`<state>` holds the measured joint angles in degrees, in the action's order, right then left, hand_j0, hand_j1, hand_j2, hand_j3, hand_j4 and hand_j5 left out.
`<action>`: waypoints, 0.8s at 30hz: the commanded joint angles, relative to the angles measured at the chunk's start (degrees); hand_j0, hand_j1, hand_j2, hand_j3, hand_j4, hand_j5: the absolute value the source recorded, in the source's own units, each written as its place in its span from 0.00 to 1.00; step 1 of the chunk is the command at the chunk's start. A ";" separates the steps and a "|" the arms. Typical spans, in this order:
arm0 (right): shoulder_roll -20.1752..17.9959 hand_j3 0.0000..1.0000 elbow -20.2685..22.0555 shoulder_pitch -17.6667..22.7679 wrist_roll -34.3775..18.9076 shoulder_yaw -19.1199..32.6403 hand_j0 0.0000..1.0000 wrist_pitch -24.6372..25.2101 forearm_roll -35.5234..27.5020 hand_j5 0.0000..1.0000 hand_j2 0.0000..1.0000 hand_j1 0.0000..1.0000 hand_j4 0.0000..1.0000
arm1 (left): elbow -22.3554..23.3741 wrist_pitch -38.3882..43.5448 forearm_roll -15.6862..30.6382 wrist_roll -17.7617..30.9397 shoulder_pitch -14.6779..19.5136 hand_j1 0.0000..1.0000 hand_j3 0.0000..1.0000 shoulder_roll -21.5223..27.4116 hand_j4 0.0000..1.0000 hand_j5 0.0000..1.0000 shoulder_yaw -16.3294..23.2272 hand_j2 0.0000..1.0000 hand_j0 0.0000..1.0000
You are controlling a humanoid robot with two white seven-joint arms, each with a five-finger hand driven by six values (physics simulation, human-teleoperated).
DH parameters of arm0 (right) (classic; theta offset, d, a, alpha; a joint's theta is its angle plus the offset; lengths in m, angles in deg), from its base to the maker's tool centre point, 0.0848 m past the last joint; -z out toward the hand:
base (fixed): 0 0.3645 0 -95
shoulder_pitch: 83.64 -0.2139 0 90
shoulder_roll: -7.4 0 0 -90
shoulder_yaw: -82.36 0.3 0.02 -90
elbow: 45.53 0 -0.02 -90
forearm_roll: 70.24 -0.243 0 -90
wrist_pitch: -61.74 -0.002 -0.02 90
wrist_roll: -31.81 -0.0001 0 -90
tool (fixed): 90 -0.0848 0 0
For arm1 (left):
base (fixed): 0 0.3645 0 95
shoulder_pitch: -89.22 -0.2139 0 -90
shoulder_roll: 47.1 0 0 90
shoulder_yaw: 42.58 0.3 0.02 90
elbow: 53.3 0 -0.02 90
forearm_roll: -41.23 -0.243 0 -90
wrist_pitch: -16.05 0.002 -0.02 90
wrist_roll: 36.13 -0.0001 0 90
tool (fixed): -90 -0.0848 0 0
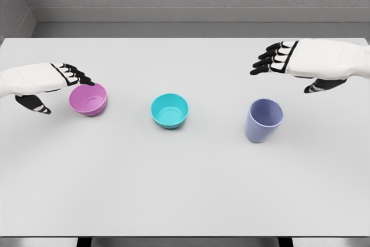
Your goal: Stacking bowl and cup with both arms
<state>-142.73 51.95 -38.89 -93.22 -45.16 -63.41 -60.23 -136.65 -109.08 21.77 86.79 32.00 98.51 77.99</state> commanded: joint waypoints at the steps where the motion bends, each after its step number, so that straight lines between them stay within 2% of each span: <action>1: 0.02 1.00 0.69 -0.01 0.02 -0.01 1.00 0.16 -0.08 1.00 1.00 1.00 1.00 | -0.15 0.14 0.30 0.48 -0.08 1.00 1.00 -0.15 1.00 1.00 -0.07 1.00 1.00; 6: -0.68 1.00 -0.37 -0.10 0.02 1.13 1.00 0.16 -0.52 1.00 1.00 1.00 1.00 | 0.11 0.14 0.21 0.48 0.62 1.00 1.00 -0.24 1.00 1.00 0.80 1.00 1.00; 7: -0.68 1.00 -0.37 0.51 0.02 0.87 1.00 0.16 -0.34 1.00 1.00 1.00 1.00 | 0.20 0.14 -0.14 0.56 1.93 1.00 1.00 -0.24 1.00 1.00 2.37 1.00 1.00; 9: -1.74 1.00 0.68 -0.45 0.02 1.84 1.00 0.16 -0.08 1.00 1.00 1.00 1.00 | 0.28 0.14 -0.32 0.48 8.43 1.00 1.00 -0.33 1.00 1.00 11.60 1.00 1.00; 11: -0.86 1.00 1.13 -1.16 0.02 2.01 1.00 0.16 -0.26 1.00 1.00 1.00 1.00 | 0.63 0.14 -0.32 0.48 11.78 1.00 1.00 -0.33 1.00 1.00 15.48 1.00 1.00; 14: -0.95 1.00 1.13 -0.81 0.02 1.57 1.00 0.16 -0.43 1.00 1.00 1.00 1.00 | 4.24 0.14 -0.40 0.48 16.61 1.00 1.00 -1.73 1.00 1.00 21.28 1.00 1.00; 15: -0.95 1.00 1.13 -0.72 0.02 1.57 1.00 0.16 -0.34 1.00 1.00 1.00 1.00 | 6.61 0.14 -0.32 0.39 17.76 1.00 1.00 -2.79 1.00 1.00 22.07 1.00 1.00; 21: -0.33 1.00 0.95 0.34 0.02 1.49 1.00 0.16 -0.43 1.00 1.00 1.00 1.00 | 7.40 0.14 -1.02 0.30 18.81 1.00 1.00 -2.88 1.00 1.00 24.18 1.00 1.00; 24: -0.42 1.00 0.95 0.60 0.02 1.40 1.00 0.16 -0.43 1.00 1.00 1.00 1.00 | 9.07 0.14 -0.84 0.12 18.81 1.00 1.00 -4.98 1.00 1.00 24.18 1.00 1.00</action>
<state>-143.12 52.92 -38.29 -93.22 -43.73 -63.42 -60.39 -128.60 -109.08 20.73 86.99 50.81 94.47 101.81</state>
